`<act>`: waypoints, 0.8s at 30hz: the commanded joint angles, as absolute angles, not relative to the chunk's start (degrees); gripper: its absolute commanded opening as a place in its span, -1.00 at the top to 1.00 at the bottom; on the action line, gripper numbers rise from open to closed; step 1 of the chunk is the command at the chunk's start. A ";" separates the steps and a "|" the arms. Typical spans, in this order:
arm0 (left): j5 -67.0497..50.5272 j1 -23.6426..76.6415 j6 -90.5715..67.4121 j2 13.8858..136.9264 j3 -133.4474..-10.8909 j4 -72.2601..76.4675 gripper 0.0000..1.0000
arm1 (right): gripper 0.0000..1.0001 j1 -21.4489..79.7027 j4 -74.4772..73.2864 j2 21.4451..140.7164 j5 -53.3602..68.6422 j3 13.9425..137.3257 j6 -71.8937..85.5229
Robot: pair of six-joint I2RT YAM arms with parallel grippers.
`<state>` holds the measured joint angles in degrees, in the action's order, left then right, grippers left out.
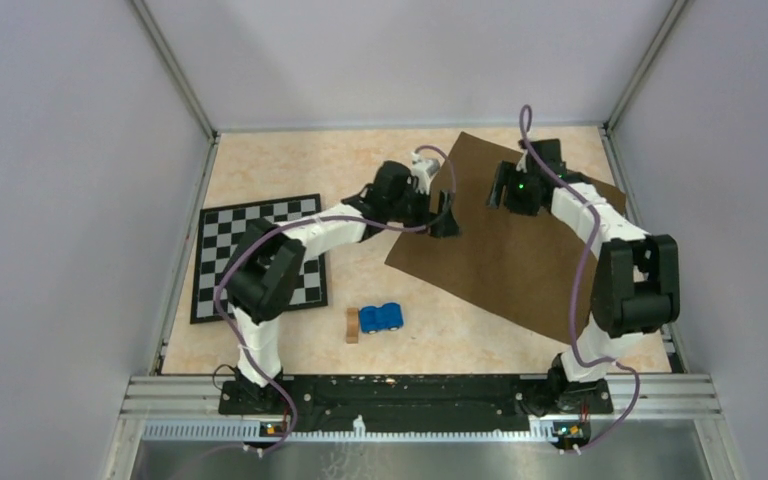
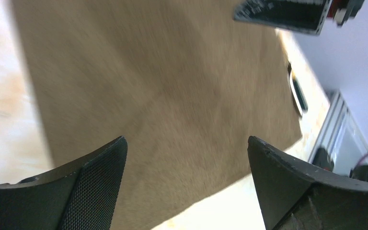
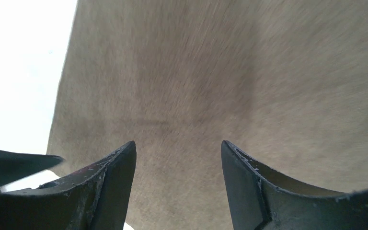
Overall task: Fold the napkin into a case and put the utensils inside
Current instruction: Flatten the napkin at the center of the board.
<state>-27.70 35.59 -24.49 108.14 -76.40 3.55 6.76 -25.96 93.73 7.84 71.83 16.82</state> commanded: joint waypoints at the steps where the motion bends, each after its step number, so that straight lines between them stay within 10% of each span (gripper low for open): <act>1: -30.25 38.77 -26.28 111.80 -78.21 5.32 -0.97 | -0.26 9.08 -17.65 96.95 10.15 66.67 25.06; 24: -8.20 32.37 -33.28 103.88 -51.62 4.38 -0.97 | -0.23 20.38 -7.80 117.12 13.13 74.60 19.06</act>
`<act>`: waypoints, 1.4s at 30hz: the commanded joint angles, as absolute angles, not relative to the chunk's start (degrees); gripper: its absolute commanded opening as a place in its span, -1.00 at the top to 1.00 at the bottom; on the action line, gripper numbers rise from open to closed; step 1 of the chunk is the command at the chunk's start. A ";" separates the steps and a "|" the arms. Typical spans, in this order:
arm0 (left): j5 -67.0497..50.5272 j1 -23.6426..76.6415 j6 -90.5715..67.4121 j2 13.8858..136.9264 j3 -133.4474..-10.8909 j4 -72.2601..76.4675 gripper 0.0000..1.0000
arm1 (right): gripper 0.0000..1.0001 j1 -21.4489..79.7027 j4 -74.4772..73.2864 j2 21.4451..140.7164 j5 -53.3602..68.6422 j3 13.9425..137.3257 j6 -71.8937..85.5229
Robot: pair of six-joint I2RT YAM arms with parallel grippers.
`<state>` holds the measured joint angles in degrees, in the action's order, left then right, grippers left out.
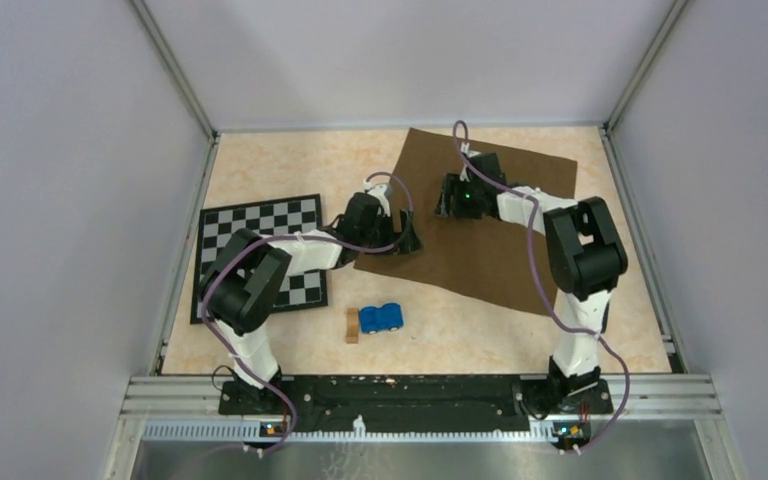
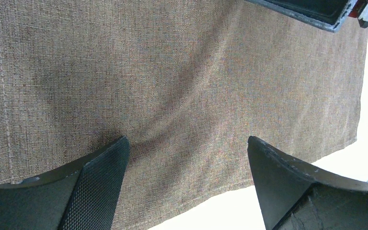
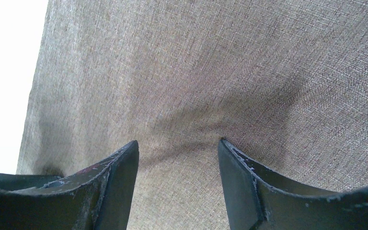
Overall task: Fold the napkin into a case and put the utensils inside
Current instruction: Flatten the napkin at the center of the board, then pick up the flattened napkin from the center of the board.
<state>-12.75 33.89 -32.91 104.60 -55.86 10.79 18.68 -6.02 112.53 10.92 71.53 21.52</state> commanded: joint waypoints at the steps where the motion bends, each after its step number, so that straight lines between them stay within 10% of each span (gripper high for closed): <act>1: -8.48 32.15 -33.14 103.77 -51.75 3.96 -0.97 | -0.23 20.40 -7.82 117.49 13.62 75.03 19.04; 17: -15.15 31.89 -29.22 82.94 -57.94 -6.76 -0.97 | -0.57 16.71 -37.83 88.00 -3.05 77.64 26.67; 24: -19.63 31.81 -27.42 71.66 -58.69 -9.88 -0.97 | -0.40 0.59 -51.30 74.54 -6.06 57.36 45.08; 42: -20.19 31.75 -25.32 55.95 -54.58 -13.80 -0.97 | -0.05 0.18 -50.55 71.73 -10.66 41.27 54.20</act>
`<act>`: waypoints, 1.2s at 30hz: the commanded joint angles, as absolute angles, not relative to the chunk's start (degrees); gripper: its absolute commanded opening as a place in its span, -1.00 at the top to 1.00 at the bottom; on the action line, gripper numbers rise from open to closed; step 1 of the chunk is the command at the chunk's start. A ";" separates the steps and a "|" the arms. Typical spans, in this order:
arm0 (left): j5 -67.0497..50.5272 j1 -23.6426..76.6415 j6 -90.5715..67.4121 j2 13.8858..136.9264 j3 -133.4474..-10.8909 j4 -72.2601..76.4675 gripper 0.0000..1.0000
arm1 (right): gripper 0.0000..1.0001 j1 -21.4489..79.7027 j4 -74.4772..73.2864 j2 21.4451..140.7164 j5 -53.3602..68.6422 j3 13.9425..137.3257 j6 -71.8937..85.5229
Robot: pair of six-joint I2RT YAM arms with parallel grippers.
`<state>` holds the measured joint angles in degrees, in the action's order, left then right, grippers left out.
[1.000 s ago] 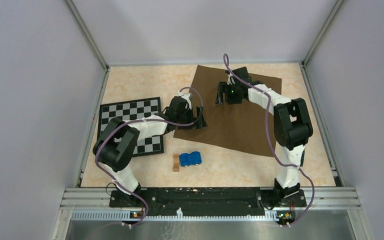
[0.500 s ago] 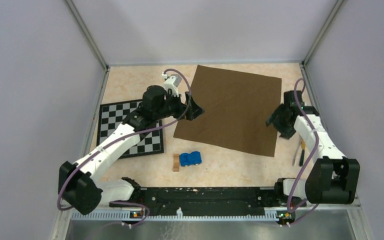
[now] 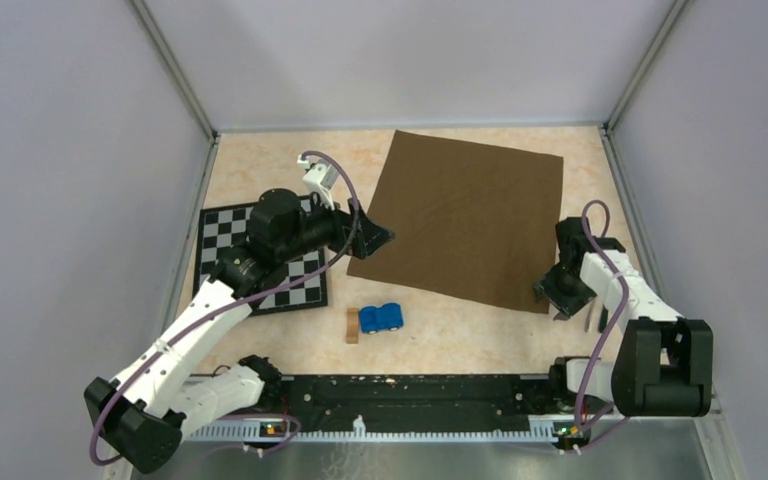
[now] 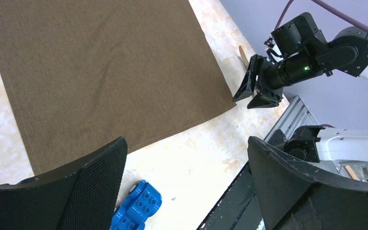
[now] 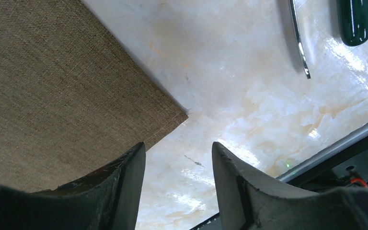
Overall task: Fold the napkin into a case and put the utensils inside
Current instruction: Pick up the flattened napkin from the center of the board.
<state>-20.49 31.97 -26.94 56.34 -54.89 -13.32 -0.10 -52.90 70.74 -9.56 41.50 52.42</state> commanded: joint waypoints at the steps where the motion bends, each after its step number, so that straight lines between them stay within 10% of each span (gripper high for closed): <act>1: -20.24 31.74 -25.30 56.07 -54.50 -13.88 -0.97 | -0.05 0.18 -50.09 71.97 -10.73 41.18 54.07; 27: -14.42 31.46 -30.41 59.78 -58.66 -20.84 -0.97 | 0.20 0.18 -43.27 79.25 -11.53 37.95 58.32; 36: -6.55 31.53 -42.96 66.67 -58.90 -30.90 -0.97 | 0.87 0.19 -42.15 77.22 -10.71 37.82 59.52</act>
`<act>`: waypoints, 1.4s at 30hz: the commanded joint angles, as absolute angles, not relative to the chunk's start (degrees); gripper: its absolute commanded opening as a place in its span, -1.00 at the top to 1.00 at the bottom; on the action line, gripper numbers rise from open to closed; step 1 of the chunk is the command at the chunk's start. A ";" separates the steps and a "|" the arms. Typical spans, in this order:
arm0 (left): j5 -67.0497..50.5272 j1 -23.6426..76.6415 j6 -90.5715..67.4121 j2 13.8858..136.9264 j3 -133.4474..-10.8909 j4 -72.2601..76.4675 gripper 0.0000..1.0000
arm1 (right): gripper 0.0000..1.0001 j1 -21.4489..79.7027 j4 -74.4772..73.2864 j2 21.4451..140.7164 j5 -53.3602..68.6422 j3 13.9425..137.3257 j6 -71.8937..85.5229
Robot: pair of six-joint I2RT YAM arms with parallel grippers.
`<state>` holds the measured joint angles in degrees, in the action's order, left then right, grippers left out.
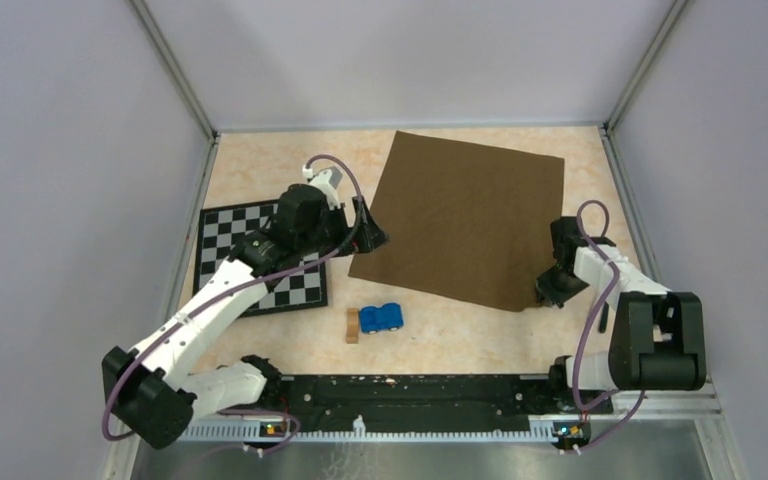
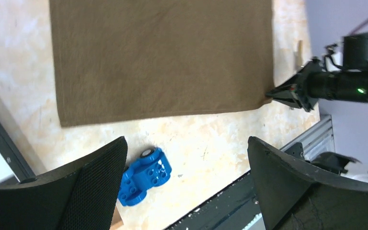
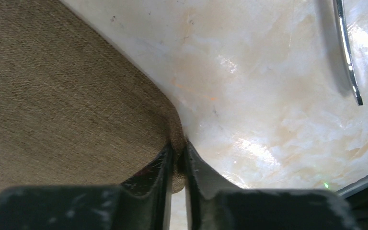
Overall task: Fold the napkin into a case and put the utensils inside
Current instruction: Pick up the flattened napkin from the center of the board.
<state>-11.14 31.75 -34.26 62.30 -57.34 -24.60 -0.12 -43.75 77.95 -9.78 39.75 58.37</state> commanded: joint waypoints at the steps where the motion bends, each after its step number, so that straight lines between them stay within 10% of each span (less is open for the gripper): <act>1: -5.94 31.54 -45.50 68.29 -59.12 -32.41 -0.98 | 0.92 0.20 -42.06 76.75 -10.64 37.61 59.58; 8: 3.49 32.65 -59.46 86.43 -66.80 -49.49 -0.92 | 1.00 0.18 -40.44 75.55 -10.51 37.24 58.81; 20: 13.90 33.82 -72.29 103.54 -76.60 -60.12 -0.13 | 1.00 0.18 -36.25 73.50 -8.96 35.55 56.50; 42: 13.48 30.93 -69.14 108.53 -75.09 -51.64 -0.08 | 1.00 0.22 -34.87 73.11 -9.36 34.19 54.99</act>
<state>14.17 31.03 -68.64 107.55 -75.92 -52.71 -0.12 -35.97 73.10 -8.27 35.53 55.09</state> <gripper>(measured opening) 0.538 0.013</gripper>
